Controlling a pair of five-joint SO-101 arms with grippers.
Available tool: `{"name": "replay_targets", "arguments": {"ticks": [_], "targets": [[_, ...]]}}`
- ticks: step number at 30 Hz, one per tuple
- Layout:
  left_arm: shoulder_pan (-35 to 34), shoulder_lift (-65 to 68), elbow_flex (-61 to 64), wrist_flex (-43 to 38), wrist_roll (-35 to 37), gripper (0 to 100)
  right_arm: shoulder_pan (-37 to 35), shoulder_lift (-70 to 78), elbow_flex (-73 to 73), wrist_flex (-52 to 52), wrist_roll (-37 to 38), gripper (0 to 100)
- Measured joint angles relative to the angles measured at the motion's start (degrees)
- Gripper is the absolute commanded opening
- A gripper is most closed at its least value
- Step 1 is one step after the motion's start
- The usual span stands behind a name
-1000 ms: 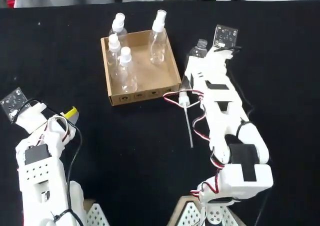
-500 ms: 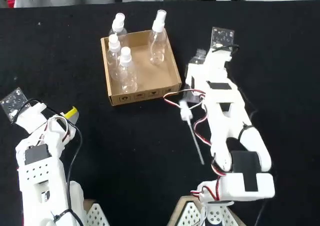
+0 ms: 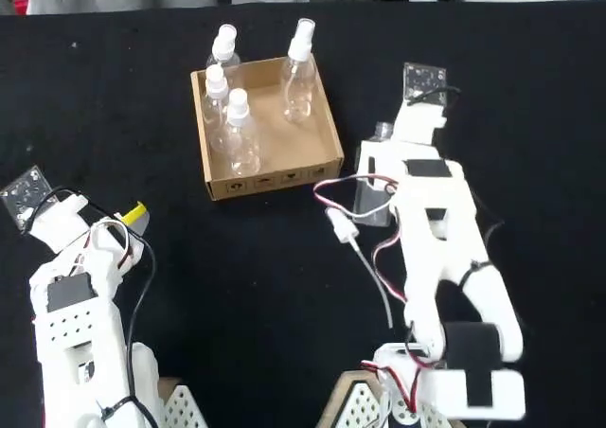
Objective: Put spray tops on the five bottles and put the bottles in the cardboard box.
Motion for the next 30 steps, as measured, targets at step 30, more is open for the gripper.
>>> {"name": "replay_targets", "arguments": {"ticks": [30], "targets": [[-0.88,0.00,0.00,0.00,0.00,30,-22.77,-37.63,31.82,0.35,-7.30,4.9]]}}
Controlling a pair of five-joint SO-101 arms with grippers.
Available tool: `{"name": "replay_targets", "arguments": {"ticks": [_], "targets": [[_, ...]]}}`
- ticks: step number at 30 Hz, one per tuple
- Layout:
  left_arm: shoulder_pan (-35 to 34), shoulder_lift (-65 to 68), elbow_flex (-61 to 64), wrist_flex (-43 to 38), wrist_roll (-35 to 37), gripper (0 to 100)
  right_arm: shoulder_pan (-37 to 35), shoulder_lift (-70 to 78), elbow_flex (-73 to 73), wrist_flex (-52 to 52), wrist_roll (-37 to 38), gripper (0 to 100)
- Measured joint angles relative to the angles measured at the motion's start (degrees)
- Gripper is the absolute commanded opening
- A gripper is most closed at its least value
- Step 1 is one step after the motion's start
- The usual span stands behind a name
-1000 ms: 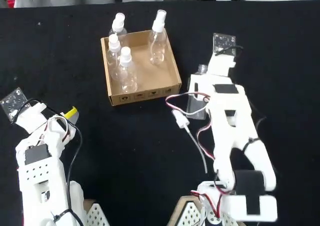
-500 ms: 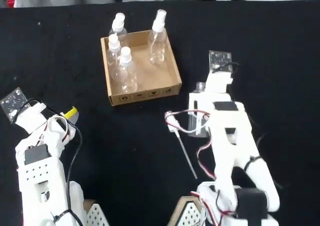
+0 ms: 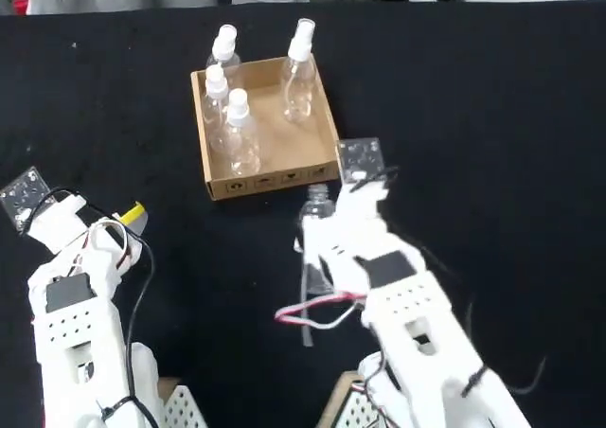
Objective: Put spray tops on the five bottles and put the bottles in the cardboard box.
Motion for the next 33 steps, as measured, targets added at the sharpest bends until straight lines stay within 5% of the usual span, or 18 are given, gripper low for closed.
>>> {"name": "replay_targets", "arguments": {"ticks": [6,20,33], "targets": [[-0.53,0.00,0.00,0.00,0.00,30,-5.36,-7.03,0.70,0.00,-2.37,4.9],[-0.62,0.00,0.00,0.00,0.00,30,-5.45,-16.79,0.70,0.00,-2.55,4.9],[-0.62,0.00,0.00,0.00,0.00,30,-5.01,-26.46,0.70,0.00,8.18,4.9]]}}
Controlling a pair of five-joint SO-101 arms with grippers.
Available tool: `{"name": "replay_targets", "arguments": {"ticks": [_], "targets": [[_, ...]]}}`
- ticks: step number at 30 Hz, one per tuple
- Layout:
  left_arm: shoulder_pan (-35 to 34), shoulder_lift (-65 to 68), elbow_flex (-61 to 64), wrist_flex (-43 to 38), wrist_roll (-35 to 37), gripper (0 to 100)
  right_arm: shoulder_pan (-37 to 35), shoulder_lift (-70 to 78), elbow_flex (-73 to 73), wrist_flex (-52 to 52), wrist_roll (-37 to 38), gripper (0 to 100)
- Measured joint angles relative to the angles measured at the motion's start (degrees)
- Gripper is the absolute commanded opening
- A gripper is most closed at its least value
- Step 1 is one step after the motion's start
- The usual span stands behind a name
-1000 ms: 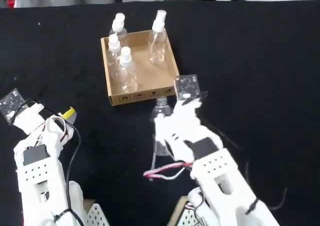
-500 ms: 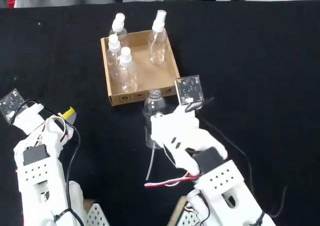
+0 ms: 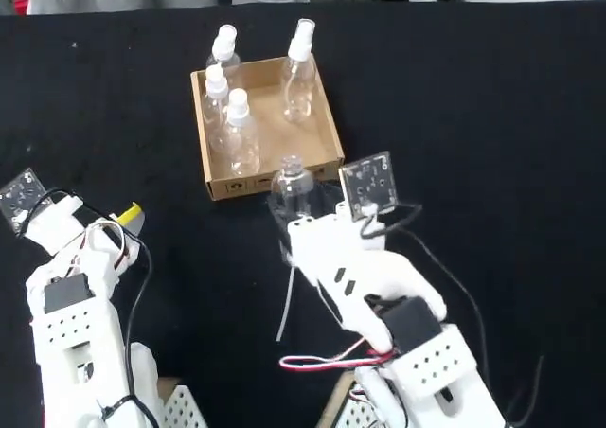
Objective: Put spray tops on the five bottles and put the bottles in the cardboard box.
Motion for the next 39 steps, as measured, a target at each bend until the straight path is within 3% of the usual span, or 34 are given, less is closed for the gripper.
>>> {"name": "replay_targets", "arguments": {"ticks": [6,18,29,39], "targets": [[0.00,0.00,0.00,0.00,0.00,30,5.71,-6.77,4.13,0.00,4.04,4.9],[0.00,0.00,0.00,0.00,-1.23,30,8.44,-26.46,16.09,0.09,5.36,4.9],[2.46,0.00,0.00,0.00,-1.67,30,15.82,-27.08,19.34,0.09,5.36,4.9],[11.60,0.00,0.00,0.00,-6.77,25,25.93,-27.16,24.53,-6.33,5.36,4.9]]}}
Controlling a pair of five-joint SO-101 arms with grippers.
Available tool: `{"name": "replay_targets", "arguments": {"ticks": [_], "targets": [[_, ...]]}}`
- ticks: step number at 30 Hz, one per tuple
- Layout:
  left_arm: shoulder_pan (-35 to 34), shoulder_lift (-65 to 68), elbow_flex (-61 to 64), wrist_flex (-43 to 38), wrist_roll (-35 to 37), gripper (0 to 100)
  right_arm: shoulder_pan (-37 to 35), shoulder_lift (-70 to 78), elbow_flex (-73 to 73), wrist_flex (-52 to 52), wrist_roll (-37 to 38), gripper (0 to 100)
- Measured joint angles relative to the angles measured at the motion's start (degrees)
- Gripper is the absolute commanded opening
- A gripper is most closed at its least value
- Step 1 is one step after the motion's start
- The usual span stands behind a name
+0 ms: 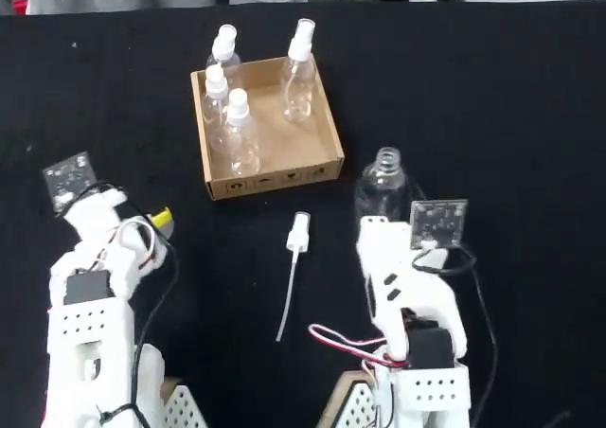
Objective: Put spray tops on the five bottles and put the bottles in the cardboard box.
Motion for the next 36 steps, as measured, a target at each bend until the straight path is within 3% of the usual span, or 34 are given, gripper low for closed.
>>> {"name": "replay_targets", "arguments": {"ticks": [4,18,36], "targets": [[4.84,0.00,-0.26,1.14,-2.46,25,2.99,0.00,0.09,-0.62,-1.58,4.9],[25.32,0.09,-19.69,19.60,-2.81,25,6.15,0.00,0.09,-1.05,-4.22,4.9],[37.98,28.84,-36.40,20.84,-4.48,24,6.15,0.00,0.09,-1.05,-4.22,4.9]]}}
